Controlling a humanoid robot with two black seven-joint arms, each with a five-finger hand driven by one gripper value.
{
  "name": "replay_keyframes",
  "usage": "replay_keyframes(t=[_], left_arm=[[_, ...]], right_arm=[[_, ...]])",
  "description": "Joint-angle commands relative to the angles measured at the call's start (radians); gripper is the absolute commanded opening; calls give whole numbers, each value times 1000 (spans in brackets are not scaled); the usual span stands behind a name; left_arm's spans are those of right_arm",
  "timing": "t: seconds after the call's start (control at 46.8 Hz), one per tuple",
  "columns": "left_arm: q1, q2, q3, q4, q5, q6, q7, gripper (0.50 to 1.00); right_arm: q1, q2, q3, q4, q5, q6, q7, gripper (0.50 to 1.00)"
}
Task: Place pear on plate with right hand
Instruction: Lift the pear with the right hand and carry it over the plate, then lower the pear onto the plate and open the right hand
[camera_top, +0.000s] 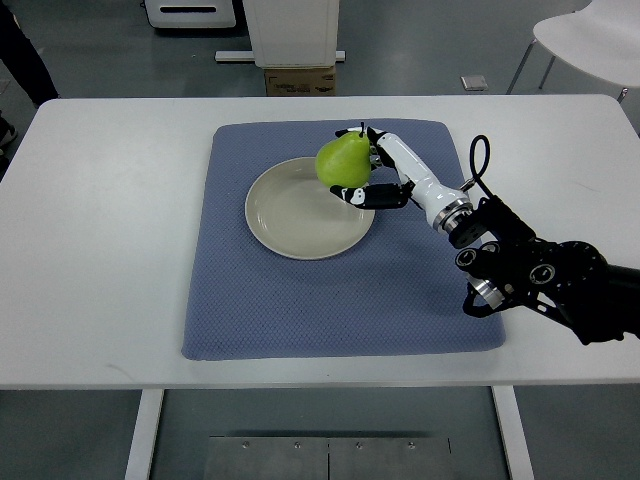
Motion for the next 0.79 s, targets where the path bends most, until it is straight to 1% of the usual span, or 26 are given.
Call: replay_keyframes(t=[0.0, 0.235, 0.449, 0.705, 0.726, 0.769], left_arm=[[0, 0, 0, 0, 0, 0, 0, 1000], [0, 0, 0, 0, 0, 0, 0, 1000], [0, 0, 0, 0, 0, 0, 0, 1000], [0, 0, 0, 0, 0, 0, 0, 1000], [0, 0, 0, 0, 0, 0, 0, 1000], [0, 0, 0, 0, 0, 0, 0, 1000]], right_arm=[[3, 29, -4, -10, 0, 0, -9, 500], [-5, 79, -10, -27, -2, 9, -11, 500], [-16, 127, -33, -69, -2, 9, -11, 500], [-34, 150, -40, -87, -2, 9, -11, 500], [-34, 152, -40, -93, -2, 9, -11, 502], [-34, 155, -40, -101, -2, 9, -11, 524]])
